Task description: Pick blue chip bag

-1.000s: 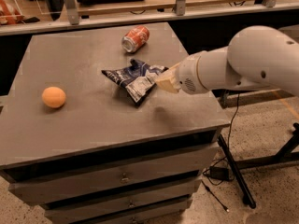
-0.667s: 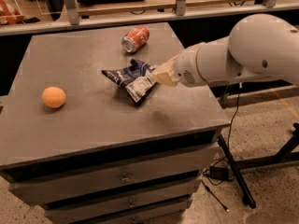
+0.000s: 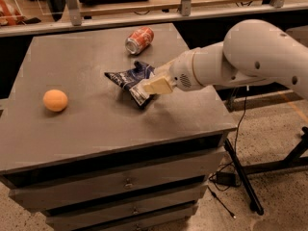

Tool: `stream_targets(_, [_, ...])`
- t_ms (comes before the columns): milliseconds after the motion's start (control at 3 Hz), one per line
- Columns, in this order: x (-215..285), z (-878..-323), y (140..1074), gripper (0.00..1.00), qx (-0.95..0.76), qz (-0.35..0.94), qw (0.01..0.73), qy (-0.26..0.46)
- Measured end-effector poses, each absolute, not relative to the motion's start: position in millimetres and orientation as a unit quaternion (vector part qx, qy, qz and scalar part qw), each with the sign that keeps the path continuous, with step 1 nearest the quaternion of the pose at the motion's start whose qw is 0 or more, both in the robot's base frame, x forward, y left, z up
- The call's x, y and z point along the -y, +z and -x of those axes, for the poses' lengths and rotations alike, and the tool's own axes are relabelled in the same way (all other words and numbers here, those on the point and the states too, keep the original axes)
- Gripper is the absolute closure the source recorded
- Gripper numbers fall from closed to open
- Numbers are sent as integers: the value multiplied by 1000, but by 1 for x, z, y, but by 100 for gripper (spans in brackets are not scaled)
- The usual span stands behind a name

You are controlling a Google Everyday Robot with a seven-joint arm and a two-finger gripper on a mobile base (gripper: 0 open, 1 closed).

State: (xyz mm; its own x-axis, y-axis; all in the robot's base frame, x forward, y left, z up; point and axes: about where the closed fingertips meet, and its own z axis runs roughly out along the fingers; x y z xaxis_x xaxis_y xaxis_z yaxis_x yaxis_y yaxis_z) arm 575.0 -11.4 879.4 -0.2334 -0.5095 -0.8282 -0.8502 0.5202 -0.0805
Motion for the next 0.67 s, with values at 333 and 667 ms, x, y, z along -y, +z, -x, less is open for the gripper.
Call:
stream_targets(333, [-1,-578,871,0,-757,448,425,215])
stream_targets(667, [-12,-579,866,0,-752,450,424,227])
